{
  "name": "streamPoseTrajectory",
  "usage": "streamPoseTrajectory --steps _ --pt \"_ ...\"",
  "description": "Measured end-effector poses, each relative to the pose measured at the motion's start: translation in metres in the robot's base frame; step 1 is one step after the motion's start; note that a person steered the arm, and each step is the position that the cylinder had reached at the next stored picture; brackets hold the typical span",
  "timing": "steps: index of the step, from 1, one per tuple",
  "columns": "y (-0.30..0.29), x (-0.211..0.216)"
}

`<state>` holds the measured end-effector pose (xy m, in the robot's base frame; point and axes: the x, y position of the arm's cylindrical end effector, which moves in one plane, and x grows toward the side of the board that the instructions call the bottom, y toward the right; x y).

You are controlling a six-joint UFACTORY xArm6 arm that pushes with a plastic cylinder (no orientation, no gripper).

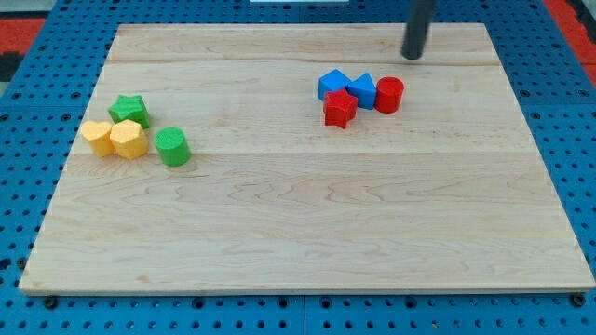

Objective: Push the red star up a bit

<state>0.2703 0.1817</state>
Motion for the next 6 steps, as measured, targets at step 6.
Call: streamPoseTrajectory --steps 6 --pt "-0.148 0.146"
